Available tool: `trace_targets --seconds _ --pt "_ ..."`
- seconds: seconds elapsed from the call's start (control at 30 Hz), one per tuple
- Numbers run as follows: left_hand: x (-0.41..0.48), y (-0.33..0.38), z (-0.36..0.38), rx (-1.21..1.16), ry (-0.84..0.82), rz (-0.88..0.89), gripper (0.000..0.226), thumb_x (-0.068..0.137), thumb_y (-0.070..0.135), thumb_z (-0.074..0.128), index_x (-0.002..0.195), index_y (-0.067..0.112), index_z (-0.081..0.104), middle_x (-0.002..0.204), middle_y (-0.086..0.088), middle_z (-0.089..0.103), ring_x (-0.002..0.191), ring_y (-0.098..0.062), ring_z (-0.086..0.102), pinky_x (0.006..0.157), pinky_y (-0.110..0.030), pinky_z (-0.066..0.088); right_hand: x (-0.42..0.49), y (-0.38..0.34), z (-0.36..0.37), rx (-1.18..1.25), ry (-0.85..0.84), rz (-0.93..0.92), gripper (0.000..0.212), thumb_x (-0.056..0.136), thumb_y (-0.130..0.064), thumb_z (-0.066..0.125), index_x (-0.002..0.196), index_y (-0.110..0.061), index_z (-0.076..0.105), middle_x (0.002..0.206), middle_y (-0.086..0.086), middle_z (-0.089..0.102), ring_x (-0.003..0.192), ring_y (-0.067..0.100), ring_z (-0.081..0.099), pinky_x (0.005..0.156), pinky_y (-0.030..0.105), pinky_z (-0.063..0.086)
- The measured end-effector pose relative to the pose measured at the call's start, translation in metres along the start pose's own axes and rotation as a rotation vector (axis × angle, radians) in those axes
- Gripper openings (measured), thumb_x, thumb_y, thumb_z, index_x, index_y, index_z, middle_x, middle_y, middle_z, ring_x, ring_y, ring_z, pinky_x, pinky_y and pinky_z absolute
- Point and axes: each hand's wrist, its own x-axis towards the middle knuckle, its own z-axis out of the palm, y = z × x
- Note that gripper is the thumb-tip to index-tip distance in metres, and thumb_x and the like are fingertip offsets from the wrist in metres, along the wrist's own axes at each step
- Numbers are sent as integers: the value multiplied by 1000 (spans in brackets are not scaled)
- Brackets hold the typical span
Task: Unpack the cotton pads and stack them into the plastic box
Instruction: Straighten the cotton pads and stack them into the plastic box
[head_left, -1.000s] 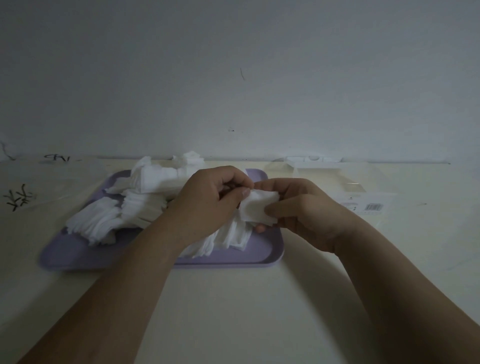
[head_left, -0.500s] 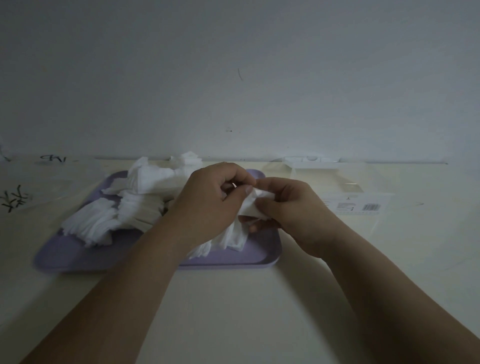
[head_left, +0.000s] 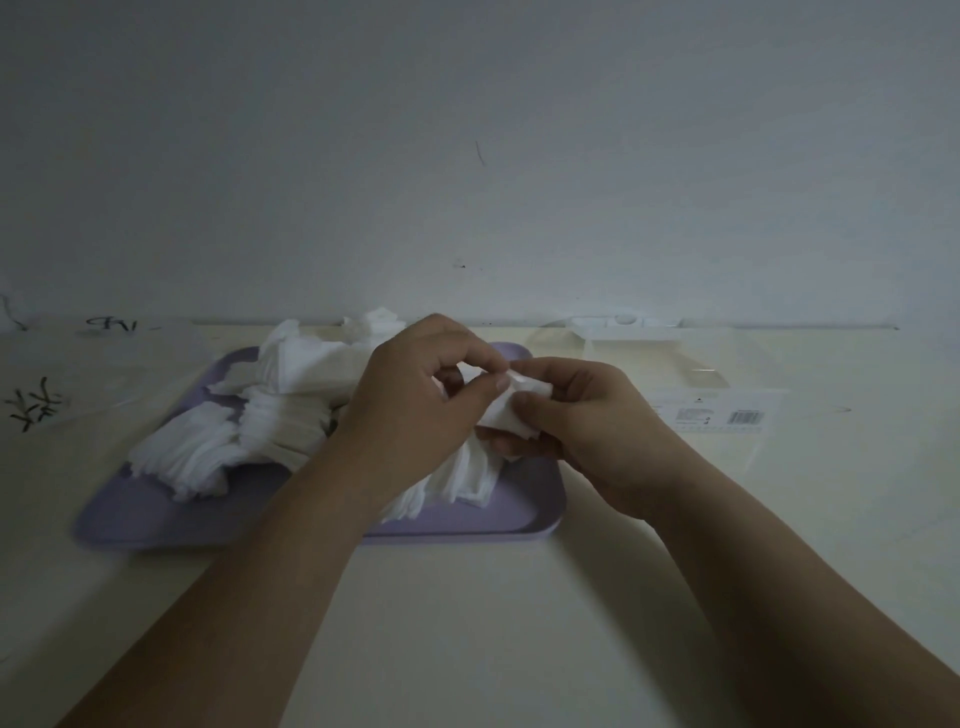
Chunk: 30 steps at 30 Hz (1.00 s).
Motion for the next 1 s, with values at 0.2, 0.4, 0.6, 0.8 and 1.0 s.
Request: trace_targets --seconds 0.2,0.4,0.6,0.8,1.0 --pt "-1 -2 1 196 32 222 15 84 3 81 83 18 79 93 10 60 65 -8 57 60 -18 45 0 0 -2 34 8 19 28 102 11 49 110 4 74 98 22 78 85 31 77 75 33 63" --pt "-5 0 4 105 0 59 15 92 14 73 87 29 70 66 5 63 59 -18 60 60 -39 52 3 2 -3 45 3 9 25 103 8 52 114 4 74 107 26 76 93 31 76 89 42 64" --pt "-3 -1 5 -148 -30 -164 22 89 15 79 95 34 69 82 3 70 73 -27 67 70 -42 61 2 -1 -2 94 -16 13 27 102 11 53 123 6 70 118 27 74 103 34 76 91 41 64" --pt "-1 -2 1 -271 20 -274 16 96 11 69 86 23 64 72 -7 70 62 -29 65 59 -47 55 2 -3 0 217 -21 43 37 97 20 52 129 8 66 126 33 69 116 45 70 95 43 62" --pt "4 3 -7 -487 76 -369 14 102 11 64 91 19 61 57 0 61 50 -14 53 47 -23 42 2 -2 -4 153 63 12 30 102 14 49 121 3 70 109 21 77 100 33 76 85 38 65"
